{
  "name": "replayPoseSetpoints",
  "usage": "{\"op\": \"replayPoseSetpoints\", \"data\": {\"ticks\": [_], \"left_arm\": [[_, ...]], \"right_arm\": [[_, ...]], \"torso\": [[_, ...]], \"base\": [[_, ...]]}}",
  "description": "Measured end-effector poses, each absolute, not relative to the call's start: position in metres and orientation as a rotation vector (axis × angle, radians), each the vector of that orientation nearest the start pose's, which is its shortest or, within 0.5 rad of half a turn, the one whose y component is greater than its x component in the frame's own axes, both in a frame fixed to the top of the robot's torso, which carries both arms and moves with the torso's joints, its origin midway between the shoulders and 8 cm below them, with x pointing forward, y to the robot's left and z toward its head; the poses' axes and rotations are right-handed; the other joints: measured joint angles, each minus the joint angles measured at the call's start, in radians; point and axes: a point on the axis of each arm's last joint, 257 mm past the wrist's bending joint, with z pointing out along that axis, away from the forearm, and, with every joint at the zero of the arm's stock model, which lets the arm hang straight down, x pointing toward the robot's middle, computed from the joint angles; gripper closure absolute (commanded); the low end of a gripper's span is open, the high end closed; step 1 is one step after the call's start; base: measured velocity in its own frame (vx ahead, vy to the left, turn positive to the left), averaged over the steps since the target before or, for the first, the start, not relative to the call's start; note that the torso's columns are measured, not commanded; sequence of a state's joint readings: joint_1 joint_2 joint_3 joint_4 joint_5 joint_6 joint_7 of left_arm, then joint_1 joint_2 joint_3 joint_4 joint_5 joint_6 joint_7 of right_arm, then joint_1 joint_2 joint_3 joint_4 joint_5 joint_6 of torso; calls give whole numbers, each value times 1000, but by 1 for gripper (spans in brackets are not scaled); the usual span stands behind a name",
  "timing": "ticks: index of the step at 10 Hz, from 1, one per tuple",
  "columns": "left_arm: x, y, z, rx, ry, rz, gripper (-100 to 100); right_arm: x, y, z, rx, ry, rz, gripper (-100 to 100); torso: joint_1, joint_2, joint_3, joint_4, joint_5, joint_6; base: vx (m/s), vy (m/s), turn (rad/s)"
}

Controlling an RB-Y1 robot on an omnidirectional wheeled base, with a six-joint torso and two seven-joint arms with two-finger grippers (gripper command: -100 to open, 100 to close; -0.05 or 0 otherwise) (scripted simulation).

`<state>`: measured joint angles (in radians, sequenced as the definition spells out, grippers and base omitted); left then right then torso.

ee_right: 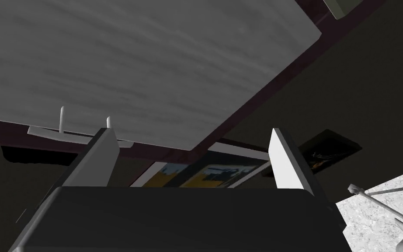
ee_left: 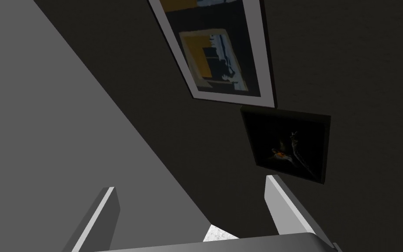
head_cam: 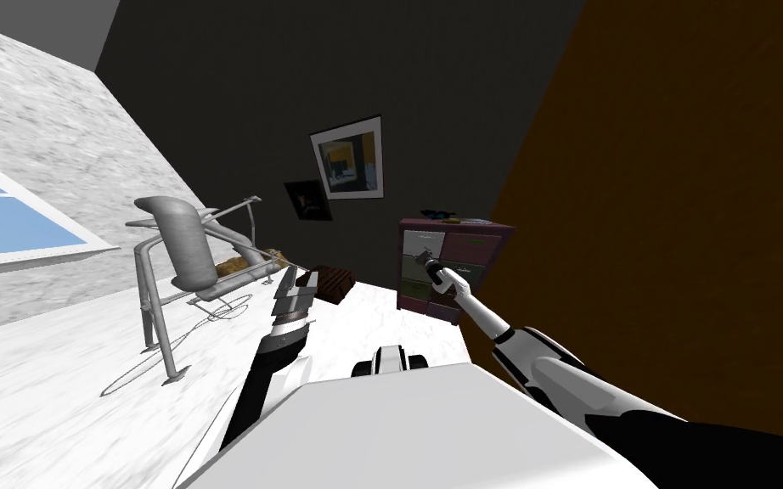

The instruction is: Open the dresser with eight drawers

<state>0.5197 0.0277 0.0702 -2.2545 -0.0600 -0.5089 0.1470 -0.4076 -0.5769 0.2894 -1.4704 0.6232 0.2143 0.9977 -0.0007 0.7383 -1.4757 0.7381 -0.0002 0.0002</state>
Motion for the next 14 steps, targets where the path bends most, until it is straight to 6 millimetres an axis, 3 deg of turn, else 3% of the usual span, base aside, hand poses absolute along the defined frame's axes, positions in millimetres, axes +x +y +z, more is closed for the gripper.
{"op": "replayPoseSetpoints", "data": {"ticks": [6, 8, 12, 14], "left_arm": [[343, 296, 9, -677, 654, -1317, 0], [343, 296, 9, -677, 654, -1317, 0], [343, 296, 9, -677, 654, -1317, 0], [343, 296, 9, -677, 654, -1317, 0]], "right_arm": [[672, -330, -69, -732, 1373, -878, -100], [672, -358, -50, -769, 1354, -1021, -100], [684, -392, -24, -798, 1331, -1189, -100], [686, -399, -17, -796, 1334, -1200, -100]], "torso": [[1, 0, 0, 0, 0, 0], [0, 0, 0, 0, 0, 0], [1, 0, 0, 0, 0, 0], [-1, -4, -2, -1, 0, 0]], "base": [[-12, 63, 10], [-6, 43, 2], [-6, 26, 5], [53, -9, 39]]}}
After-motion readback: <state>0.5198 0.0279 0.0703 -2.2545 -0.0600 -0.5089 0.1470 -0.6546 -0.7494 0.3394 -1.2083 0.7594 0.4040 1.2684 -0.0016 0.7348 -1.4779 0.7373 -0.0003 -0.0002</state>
